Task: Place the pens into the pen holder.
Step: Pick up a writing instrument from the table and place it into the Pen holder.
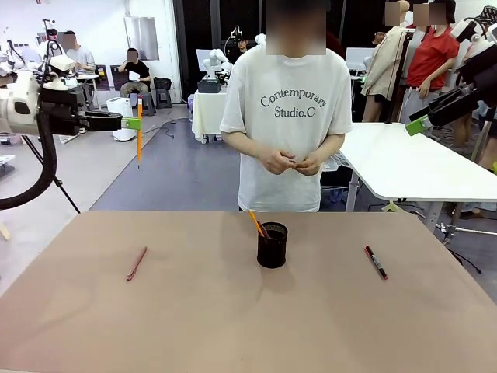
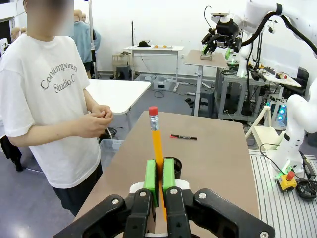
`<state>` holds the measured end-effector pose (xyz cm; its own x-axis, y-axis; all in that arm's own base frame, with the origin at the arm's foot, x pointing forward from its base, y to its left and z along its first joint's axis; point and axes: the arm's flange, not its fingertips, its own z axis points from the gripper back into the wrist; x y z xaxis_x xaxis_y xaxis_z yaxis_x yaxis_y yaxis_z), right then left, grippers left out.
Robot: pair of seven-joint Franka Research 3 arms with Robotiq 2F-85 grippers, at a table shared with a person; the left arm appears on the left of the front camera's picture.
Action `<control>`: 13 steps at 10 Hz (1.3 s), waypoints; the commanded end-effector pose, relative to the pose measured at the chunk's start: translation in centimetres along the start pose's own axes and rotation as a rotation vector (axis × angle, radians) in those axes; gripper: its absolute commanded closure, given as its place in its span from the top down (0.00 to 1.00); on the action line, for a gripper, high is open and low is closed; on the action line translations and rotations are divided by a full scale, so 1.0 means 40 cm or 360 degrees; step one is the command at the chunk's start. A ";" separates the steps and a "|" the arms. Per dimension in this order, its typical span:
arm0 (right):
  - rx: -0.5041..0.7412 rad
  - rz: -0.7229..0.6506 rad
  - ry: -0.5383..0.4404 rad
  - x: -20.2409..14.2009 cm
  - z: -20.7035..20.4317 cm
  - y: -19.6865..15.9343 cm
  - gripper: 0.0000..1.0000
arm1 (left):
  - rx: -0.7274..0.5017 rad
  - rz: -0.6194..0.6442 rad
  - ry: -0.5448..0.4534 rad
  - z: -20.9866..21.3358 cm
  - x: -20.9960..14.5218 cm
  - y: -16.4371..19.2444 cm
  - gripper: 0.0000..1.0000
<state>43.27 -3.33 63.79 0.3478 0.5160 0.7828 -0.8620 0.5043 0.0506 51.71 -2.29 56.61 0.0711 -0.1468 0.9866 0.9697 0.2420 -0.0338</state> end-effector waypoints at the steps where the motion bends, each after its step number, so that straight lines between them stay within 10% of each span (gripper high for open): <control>1: 0.0005 0.0008 -0.0018 0.002 -0.002 0.002 1.00 | -0.0013 -0.0006 0.0006 0.002 0.004 -0.003 0.00; 13: 0.0005 0.0008 -0.0018 0.002 -0.002 0.002 1.00 | -0.0013 -0.0006 0.0006 0.002 0.004 -0.003 0.00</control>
<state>43.27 -3.33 63.79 0.3478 0.5160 0.7828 -0.8620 0.5043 0.0506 51.71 -2.29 56.61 0.0710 -0.1468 0.9866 0.9697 0.2420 -0.0338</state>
